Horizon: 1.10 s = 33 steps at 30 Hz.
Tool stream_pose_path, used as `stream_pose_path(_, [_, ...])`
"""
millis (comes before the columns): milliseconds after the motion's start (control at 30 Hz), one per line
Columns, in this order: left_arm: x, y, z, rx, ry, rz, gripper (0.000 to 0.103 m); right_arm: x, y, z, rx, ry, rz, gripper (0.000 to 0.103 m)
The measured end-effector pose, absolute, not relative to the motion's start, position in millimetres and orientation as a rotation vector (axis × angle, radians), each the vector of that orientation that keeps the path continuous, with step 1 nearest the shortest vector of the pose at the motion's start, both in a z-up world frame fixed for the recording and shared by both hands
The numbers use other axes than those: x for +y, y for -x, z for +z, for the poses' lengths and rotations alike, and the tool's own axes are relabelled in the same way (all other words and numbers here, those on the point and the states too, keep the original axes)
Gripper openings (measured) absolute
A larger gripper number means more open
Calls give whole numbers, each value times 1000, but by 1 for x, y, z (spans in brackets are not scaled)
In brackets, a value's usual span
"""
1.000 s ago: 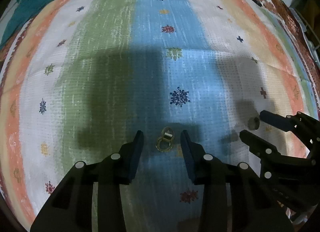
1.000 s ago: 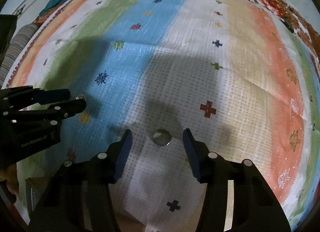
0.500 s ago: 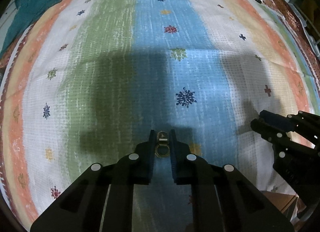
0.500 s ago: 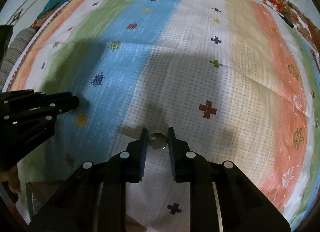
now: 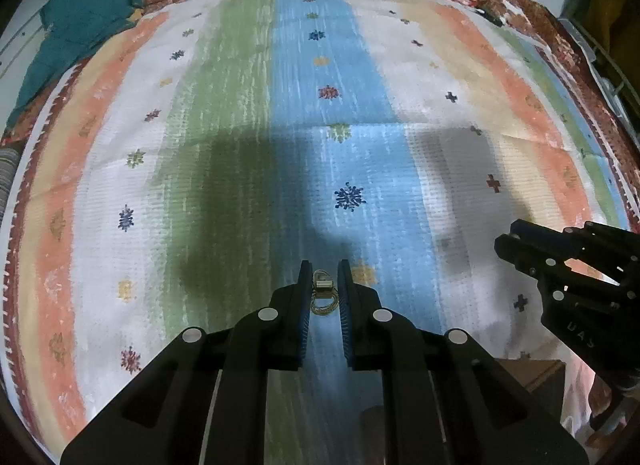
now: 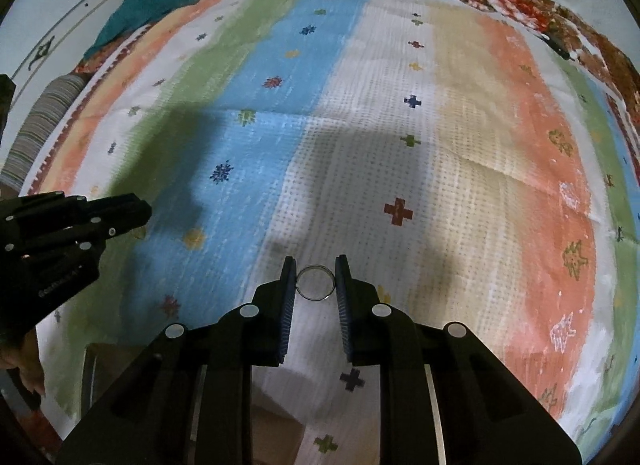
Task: Organize jewelry
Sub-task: 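Carry both rings over the silver tin and open both grippers to drop them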
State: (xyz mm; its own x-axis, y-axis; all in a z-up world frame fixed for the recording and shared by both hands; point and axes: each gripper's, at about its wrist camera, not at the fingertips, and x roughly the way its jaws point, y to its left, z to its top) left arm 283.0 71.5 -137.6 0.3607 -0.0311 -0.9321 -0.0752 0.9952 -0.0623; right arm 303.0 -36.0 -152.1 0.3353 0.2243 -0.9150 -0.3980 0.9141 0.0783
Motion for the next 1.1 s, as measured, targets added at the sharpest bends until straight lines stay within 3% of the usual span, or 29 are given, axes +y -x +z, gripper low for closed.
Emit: stream_pose_path(1100, [30, -228, -60, 1045, 122, -99, 12, -49, -249, -90, 1017, 141, 448, 21])
